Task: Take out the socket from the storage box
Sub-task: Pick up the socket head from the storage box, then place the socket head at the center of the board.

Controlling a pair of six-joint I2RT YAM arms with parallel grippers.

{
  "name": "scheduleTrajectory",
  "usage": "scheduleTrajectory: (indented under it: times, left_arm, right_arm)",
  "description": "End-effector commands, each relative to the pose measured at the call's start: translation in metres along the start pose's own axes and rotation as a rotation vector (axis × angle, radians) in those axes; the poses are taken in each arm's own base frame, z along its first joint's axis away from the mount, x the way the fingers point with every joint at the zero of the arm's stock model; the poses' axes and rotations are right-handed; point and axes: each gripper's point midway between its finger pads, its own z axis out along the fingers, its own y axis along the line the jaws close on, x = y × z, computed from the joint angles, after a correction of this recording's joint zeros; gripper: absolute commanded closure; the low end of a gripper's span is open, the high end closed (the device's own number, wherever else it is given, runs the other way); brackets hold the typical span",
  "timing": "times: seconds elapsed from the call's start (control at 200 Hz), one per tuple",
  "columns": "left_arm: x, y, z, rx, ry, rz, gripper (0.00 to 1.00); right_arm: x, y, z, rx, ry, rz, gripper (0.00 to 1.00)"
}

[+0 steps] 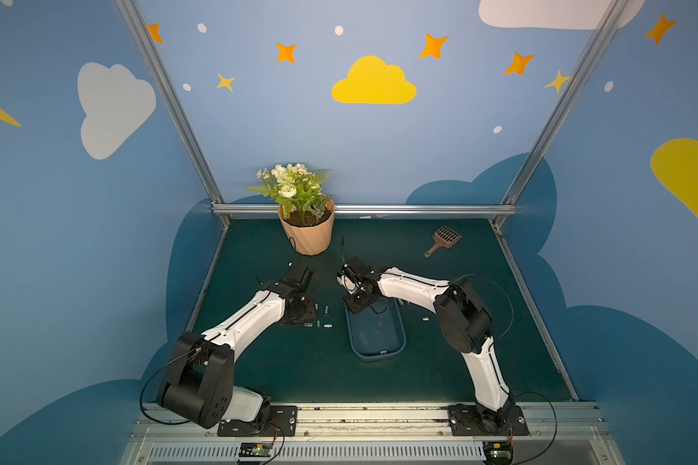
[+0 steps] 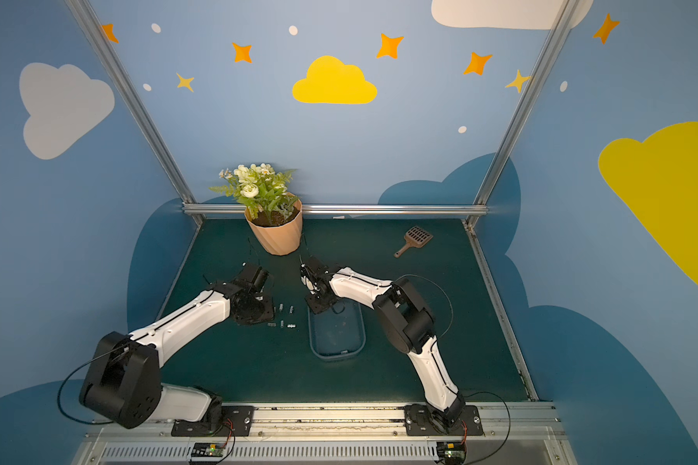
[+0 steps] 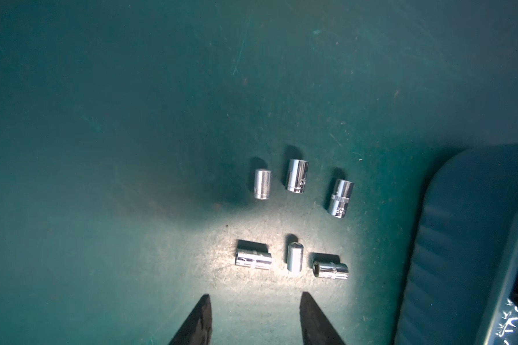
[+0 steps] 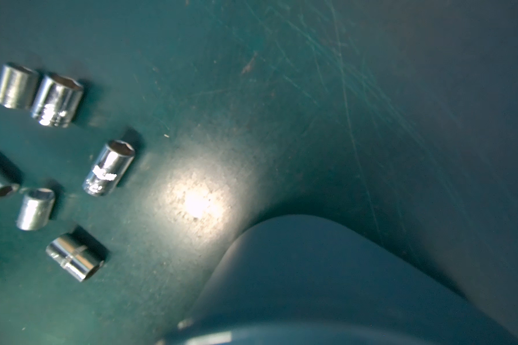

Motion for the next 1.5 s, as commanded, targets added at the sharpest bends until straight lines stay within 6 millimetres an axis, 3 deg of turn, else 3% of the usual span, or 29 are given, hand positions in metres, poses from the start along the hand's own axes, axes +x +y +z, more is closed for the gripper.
scheduleTrajectory:
  times: [0.0, 0.19, 0.315, 0.741, 0.981, 1.111, 1.251, 1.497]
  left_arm:
    - [0.002, 0.002, -0.002, 0.002, -0.002, -0.012, 0.51]
    - [0.003, 0.003, -0.002, 0.002, 0.0, -0.015, 0.51]
    - [0.003, 0.003, -0.004, 0.004, -0.001, -0.013, 0.51]
    - [-0.001, 0.0, -0.008, 0.013, -0.012, -0.009, 0.51]
    - [-0.005, -0.005, -0.011, 0.03, -0.013, 0.006, 0.51]
    - [-0.006, -0.008, -0.009, 0.032, -0.004, 0.015, 0.51]
    - [-0.004, -0.009, -0.006, 0.034, 0.011, 0.016, 0.52]
    - [-0.004, -0.009, -0.005, 0.035, 0.012, 0.013, 0.52]
  right_arm:
    - [0.003, -0.001, 0.01, 0.014, 0.018, 0.0, 0.77]
    - [0.007, -0.003, 0.009, 0.022, 0.024, 0.006, 0.84]
    - [0.006, -0.002, -0.002, 0.023, 0.0, 0.007, 0.88]
    - [0.004, -0.009, -0.07, 0.055, -0.112, 0.012, 0.89]
    - [0.011, -0.03, -0.121, 0.084, -0.194, 0.069, 0.89]
    - [0.027, -0.053, -0.141, 0.116, -0.207, 0.128, 0.89]
    - [0.053, -0.083, -0.149, 0.155, -0.198, 0.209, 0.88]
    - [0.103, -0.123, -0.129, 0.187, -0.121, 0.35, 0.88]
